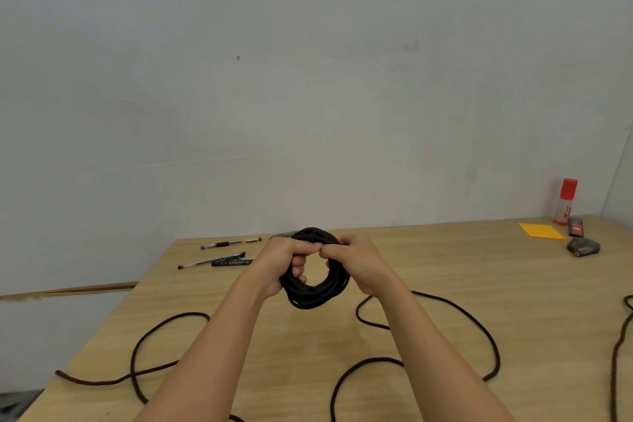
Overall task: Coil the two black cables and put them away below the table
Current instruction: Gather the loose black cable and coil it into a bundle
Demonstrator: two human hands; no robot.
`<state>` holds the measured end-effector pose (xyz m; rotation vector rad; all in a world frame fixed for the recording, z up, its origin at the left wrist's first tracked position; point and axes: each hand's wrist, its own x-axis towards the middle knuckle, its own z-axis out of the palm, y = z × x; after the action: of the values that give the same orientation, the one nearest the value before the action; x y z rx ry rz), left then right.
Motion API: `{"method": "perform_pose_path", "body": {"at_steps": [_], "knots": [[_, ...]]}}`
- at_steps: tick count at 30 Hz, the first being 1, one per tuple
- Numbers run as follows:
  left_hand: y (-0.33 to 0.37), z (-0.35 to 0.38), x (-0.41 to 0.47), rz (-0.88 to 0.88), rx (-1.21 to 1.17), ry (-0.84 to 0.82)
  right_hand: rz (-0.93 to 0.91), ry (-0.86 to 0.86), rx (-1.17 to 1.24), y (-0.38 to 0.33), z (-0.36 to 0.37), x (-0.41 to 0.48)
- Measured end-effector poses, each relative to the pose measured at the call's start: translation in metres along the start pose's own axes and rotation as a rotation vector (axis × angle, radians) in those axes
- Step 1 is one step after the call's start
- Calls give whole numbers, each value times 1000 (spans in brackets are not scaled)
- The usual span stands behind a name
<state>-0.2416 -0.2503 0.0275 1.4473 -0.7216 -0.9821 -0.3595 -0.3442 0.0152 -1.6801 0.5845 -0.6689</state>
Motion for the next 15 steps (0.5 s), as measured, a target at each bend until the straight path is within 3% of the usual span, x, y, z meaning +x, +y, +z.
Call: {"method": "perform_pose_path", "body": {"at_steps": [4, 10, 15], "knots": [[5, -4, -1, -38, -69, -104, -75, 103, -92, -3, 11, -1], [1, 4, 4, 34, -115, 176, -135, 86, -202, -8, 16, -3], [-8, -10, 1, 111, -139, 142, 82, -217, 212, -20, -11, -2]]}}
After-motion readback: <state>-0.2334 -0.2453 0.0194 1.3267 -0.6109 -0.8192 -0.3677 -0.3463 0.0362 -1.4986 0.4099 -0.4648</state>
